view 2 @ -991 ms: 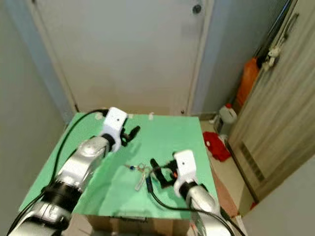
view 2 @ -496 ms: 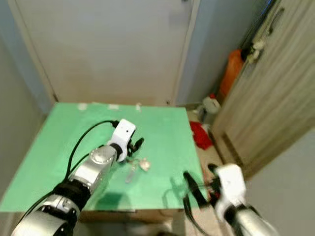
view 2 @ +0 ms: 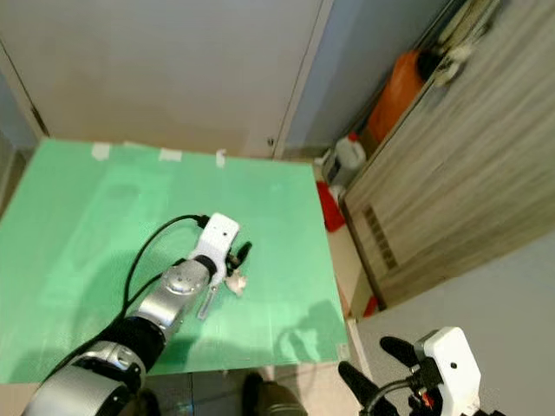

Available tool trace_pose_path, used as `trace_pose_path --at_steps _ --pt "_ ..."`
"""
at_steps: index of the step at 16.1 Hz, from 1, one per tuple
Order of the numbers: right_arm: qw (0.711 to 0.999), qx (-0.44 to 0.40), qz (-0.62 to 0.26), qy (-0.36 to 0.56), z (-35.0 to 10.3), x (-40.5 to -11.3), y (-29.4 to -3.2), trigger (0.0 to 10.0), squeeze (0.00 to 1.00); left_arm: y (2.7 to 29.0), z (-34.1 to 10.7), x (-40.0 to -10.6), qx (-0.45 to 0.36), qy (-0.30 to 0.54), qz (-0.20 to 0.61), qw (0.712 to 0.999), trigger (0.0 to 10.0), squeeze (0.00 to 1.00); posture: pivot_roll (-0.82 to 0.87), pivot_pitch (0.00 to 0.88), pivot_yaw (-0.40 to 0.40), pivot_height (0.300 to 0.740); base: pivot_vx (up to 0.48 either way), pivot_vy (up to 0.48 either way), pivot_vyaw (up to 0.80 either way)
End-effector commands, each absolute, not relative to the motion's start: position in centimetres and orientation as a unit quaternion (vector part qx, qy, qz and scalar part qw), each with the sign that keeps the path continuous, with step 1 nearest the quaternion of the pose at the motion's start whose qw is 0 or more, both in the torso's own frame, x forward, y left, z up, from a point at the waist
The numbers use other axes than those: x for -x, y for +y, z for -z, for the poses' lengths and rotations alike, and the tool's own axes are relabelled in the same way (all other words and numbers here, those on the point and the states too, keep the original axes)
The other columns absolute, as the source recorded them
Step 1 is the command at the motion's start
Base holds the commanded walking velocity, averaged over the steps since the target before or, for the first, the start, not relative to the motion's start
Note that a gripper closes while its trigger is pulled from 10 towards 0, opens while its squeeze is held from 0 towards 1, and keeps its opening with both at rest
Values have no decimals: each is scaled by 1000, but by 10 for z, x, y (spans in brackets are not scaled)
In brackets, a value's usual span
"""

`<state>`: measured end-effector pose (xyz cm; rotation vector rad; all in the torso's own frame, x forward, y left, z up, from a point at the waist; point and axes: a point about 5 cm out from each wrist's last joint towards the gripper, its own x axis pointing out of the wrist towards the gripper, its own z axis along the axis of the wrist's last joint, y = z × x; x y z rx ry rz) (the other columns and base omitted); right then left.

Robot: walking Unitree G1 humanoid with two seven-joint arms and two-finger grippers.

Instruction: Hang keys on a hook

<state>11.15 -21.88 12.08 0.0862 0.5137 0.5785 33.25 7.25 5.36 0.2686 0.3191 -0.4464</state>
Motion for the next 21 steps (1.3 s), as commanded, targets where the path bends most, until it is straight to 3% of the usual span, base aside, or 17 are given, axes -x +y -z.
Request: trace_pose_path --at_steps 1,10,15,21 --pt "923 -39 -271 269 -123 -106 -226 10000 0 61 -44 -322 -124 166 233 950 10000 0 -437 285 -233 736 0 0 0" --pt "928 -55 -230 288 -130 -96 -249 10000 0 33 -31 -292 -164 157 231 946 10000 0 -408 314 -236 736 0 0 0" --pt "925 -57 -231 297 -134 -91 -248 10000 0 40 -33 -290 -180 149 211 949 10000 0 -408 321 -248 736 0 0 0" --pt "922 -56 -238 299 -131 -94 -244 10000 0 45 -61 -295 -184 77 174 964 10000 0 -380 301 -238 736 0 0 0"
